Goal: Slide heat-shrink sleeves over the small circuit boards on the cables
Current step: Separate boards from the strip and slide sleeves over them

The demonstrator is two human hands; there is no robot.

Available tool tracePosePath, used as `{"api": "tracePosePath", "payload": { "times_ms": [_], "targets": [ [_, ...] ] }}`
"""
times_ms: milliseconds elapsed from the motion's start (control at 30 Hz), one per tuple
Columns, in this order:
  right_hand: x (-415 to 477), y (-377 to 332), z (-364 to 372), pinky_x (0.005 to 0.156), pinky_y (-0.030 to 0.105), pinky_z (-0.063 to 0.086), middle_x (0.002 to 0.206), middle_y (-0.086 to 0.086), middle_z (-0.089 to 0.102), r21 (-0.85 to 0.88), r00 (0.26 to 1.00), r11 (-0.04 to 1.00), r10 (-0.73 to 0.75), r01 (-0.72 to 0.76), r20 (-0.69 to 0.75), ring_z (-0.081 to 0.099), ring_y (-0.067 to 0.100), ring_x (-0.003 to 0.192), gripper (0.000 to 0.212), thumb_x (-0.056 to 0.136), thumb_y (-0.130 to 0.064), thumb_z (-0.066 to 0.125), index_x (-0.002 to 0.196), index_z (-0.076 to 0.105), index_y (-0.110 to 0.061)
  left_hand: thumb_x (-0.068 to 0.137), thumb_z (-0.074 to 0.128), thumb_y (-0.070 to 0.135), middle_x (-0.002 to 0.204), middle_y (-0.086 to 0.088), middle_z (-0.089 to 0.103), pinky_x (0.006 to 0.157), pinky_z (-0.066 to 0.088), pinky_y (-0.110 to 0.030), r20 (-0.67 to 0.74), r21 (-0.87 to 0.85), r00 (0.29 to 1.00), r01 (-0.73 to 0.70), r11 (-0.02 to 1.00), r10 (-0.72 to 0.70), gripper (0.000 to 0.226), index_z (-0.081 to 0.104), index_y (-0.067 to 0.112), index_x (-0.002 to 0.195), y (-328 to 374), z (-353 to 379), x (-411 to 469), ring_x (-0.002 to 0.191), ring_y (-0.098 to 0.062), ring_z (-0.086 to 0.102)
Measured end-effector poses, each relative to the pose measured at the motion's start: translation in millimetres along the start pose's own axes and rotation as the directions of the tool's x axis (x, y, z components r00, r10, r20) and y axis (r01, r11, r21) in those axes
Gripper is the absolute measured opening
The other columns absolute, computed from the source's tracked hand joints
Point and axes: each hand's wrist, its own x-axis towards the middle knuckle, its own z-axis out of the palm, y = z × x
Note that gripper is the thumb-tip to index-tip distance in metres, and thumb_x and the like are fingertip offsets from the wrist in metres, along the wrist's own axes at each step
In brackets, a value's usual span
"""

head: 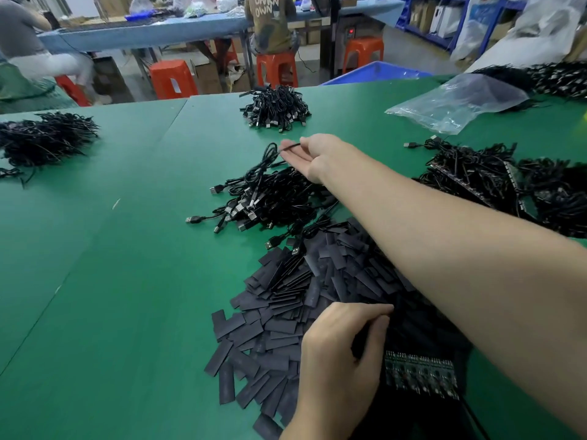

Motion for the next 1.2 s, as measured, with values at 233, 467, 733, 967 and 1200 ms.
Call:
{"api": "tracePosePath", "payload": {
  "times_ms": [233, 467, 733, 967, 1200],
  "targets": [
    [16, -19, -24, 0.093, 0.041, 0.059, 0.132, 0.03, 0.06, -0.4, 0.999, 0.915, 0.048, -0.041, 0.007, 0.065, 0.039, 0.119, 0.035, 0.106, -0.004, 0.047, 0.138, 0.045, 0.012, 0.099, 0.065, 0.024, 0.105, 0.023, 0.071, 0.082, 0.054, -0.023, 0.002, -0.006, 1.0, -0.015, 1.0, 0.015, 0.016, 0.076, 0.029, 0.108, 0, 0, 1, 0.102, 0.003, 0.065],
    [-17, -33, -48, 0.091, 0.042, 0.06, 0.106, 0.014, 0.076, -0.962, 0.936, 0.042, -0.246, 0.27, 0.252, 0.074, 0.027, 0.101, 0.034, 0.104, -0.025, 0.055, 0.121, 0.064, 0.003, 0.099, 0.065, 0.02, 0.104, 0.019, 0.072, 0.081, 0.056, -0.03, 0.002, -0.003, 0.999, -0.034, 0.999, 0.034, 0.015, 0.077, 0.023, 0.108, 0, 0, -1, 0.102, 0.0, 0.067],
    [-109, -35, -119, 0.068, 0.022, 0.054, 0.065, -0.011, 0.07, -0.817, 0.744, -0.266, -0.337, 0.512, 0.577, 0.066, 0.003, 0.063, 0.01, 0.089, -0.022, 0.078, 0.079, 0.075, -0.021, 0.095, 0.066, 0.023, 0.099, 0.021, 0.07, 0.087, 0.053, -0.029, 0.001, 0.085, 0.999, 0.034, 0.996, -0.034, 0.017, 0.077, 0.026, 0.107, 11, -4, 1, 0.099, 0.0, 0.064],
    [-193, 29, -225, 0.063, 0.021, 0.047, 0.073, -0.019, 0.068, -0.876, 0.844, -0.269, -0.264, 0.4, 0.466, 0.063, 0.0, 0.073, 0.016, 0.083, -0.047, 0.075, 0.075, 0.068, -0.035, 0.097, 0.064, 0.023, 0.099, 0.018, 0.071, 0.084, 0.051, -0.025, -0.013, 0.055, 0.996, 0.094, 0.994, -0.093, 0.017, 0.074, 0.03, 0.108, 15, -11, 3, 0.093, -0.011, 0.067],
    [-214, 63, -245, 0.083, 0.027, 0.039, 0.102, -0.021, 0.046, -0.776, 0.855, -0.535, -0.173, 0.335, 0.489, 0.041, 0.001, 0.101, 0.05, 0.08, -0.077, 0.057, 0.111, 0.053, -0.038, 0.09, 0.063, 0.049, 0.084, 0.019, 0.066, 0.081, 0.051, -0.034, 0.195, 0.192, 0.976, 0.056, 0.98, -0.094, 0.02, 0.076, 0.034, 0.089, 8, -19, 4, 0.089, -0.007, 0.062]
  ]
}}
